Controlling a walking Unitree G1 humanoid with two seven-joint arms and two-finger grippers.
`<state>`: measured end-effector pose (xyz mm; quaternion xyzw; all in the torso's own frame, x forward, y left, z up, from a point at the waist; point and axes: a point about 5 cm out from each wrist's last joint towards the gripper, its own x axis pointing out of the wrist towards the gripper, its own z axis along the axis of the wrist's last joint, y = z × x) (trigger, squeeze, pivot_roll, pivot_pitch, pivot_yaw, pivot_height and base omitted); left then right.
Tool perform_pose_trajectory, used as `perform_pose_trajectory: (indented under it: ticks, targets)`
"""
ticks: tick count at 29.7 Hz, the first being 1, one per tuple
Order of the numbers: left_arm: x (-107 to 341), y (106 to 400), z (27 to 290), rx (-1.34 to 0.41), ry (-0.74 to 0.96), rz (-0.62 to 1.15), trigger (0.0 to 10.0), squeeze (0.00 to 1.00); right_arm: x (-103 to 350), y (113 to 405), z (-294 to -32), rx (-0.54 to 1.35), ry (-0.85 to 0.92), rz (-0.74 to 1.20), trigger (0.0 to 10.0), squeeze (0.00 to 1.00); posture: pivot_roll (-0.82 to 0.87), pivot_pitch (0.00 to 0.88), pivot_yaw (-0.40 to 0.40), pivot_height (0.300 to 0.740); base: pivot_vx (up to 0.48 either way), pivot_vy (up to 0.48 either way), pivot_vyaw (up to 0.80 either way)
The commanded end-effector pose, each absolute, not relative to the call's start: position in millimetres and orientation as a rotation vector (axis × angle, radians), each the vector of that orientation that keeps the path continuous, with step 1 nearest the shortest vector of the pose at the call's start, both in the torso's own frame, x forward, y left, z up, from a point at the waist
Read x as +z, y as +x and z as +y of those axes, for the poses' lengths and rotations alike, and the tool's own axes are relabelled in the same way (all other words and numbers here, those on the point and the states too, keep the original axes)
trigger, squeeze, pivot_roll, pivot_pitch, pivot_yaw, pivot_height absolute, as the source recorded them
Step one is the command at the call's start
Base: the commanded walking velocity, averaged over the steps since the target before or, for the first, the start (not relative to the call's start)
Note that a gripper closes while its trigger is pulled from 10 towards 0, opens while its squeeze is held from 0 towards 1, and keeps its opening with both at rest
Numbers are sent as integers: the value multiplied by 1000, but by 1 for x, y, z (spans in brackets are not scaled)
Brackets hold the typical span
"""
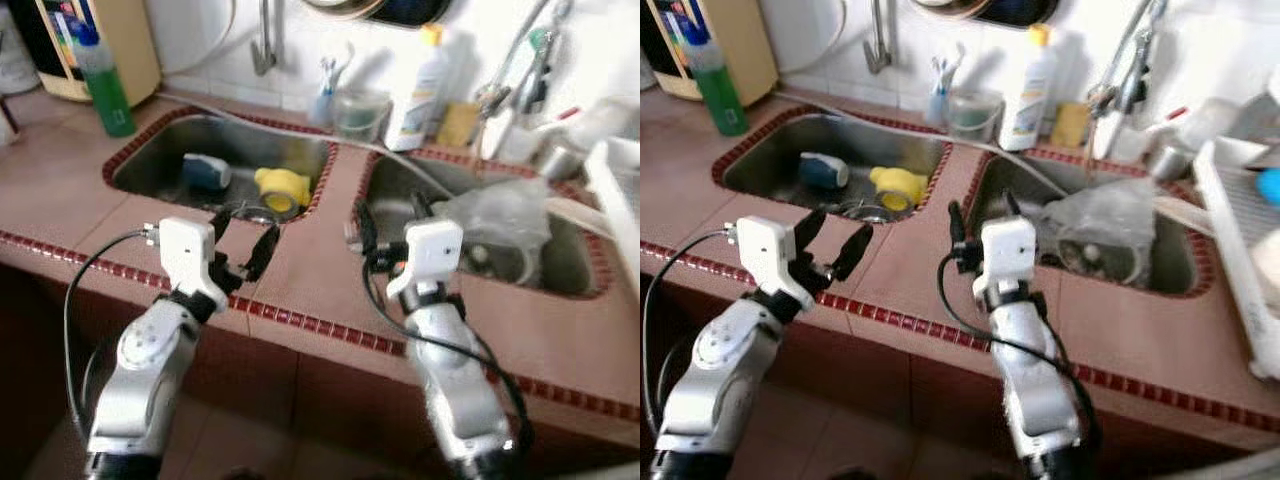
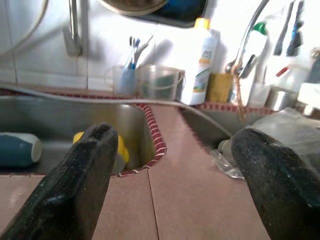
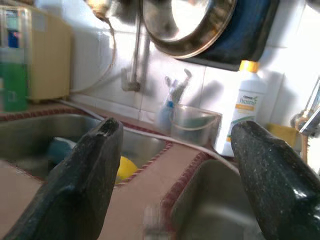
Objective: Kitchen organization
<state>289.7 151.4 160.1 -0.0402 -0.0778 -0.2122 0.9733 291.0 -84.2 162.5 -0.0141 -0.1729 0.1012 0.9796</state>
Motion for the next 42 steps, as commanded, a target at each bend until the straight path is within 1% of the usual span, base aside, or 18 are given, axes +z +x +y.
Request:
perform_pose_trajectory:
  ticks: [1, 7, 12, 15, 19, 29, 42]
  targets:
    - [160, 289, 152, -427, -74, -155, 10000, 0, 167, 293, -87, 202, -36, -365, 10000, 0, -91, 49, -18, 740, 0, 0, 0]
    - [161, 289, 150, -435, -72, -158, 10000, 0, 165, 293, -87, 197, -37, -354, 10000, 0, -90, 52, -17, 740, 0, 0, 0]
    - [161, 288, 148, -453, -28, -158, 10000, 0, 160, 293, -91, 181, -54, -332, 10000, 0, -92, 59, -14, 740, 0, 0, 0]
    - [159, 286, 144, -476, 32, -155, 10000, 0, 156, 292, -96, 174, -70, -317, 10000, 0, -96, 64, -11, 740, 0, 0, 0]
    - [159, 285, 141, -486, 42, -156, 10000, 0, 155, 292, -99, 169, -79, -312, 10000, 0, -102, 68, -9, 740, 0, 0, 0]
    - [159, 285, 137, -509, 37, -160, 10000, 0, 151, 291, -102, 157, -91, -295, 10000, 0, -110, 71, -5, 740, 0, -406, 0]
    - [155, 288, 134, -498, 56, -138, 10000, 0, 141, 292, -108, 104, -109, -208, 10000, 0, -117, 75, -2, 740, 0, 0, 0]
